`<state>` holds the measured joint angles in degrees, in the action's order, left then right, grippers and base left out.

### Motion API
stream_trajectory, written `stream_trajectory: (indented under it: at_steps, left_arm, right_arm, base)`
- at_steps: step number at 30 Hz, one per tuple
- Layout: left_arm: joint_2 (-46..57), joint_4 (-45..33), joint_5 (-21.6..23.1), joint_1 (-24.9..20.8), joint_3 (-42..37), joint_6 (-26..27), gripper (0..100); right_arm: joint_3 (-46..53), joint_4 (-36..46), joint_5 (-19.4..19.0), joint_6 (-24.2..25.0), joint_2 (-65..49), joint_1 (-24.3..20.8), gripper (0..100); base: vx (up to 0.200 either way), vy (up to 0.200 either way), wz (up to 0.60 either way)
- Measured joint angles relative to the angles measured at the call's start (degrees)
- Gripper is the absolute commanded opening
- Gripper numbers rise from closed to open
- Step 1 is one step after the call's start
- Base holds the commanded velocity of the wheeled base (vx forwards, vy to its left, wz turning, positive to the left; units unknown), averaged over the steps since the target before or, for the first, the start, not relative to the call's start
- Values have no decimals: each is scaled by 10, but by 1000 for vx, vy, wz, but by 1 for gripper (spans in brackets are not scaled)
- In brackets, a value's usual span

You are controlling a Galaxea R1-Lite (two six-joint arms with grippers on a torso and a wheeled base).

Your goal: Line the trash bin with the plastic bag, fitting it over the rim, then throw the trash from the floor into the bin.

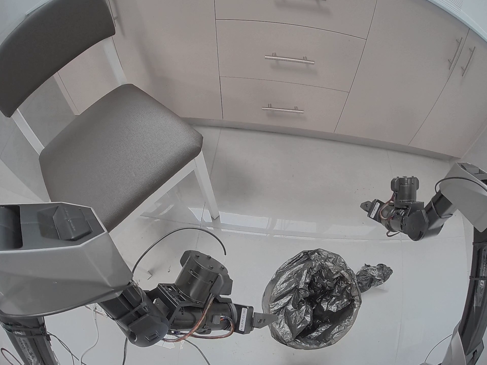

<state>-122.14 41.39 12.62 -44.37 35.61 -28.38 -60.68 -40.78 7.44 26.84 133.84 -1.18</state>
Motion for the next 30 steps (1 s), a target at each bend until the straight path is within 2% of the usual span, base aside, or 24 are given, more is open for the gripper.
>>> stream_trajectory:
  at_steps: [5,13,21,25,30]
  left_arm:
    - [-11,52,31,18,-20,9,100]
    - [-39,151,75,41,-58,23,100]
    - [-65,210,102,57,-85,31,100]
    - [-75,228,111,62,-94,35,100]
    - [-83,239,117,65,-102,37,100]
  right_arm:
    - [-143,140,1,10,50,9,100]
    - [-368,442,4,30,180,23,100]
    - [-484,723,4,30,327,34,100]
    - [-515,786,2,25,378,39,100]
    - [-534,771,5,22,414,43,100]
  base:
    - [0,0,0]
    - [0,0,0]
    - [0,0,0]
    - [0,0,0]
    - [0,0,0]
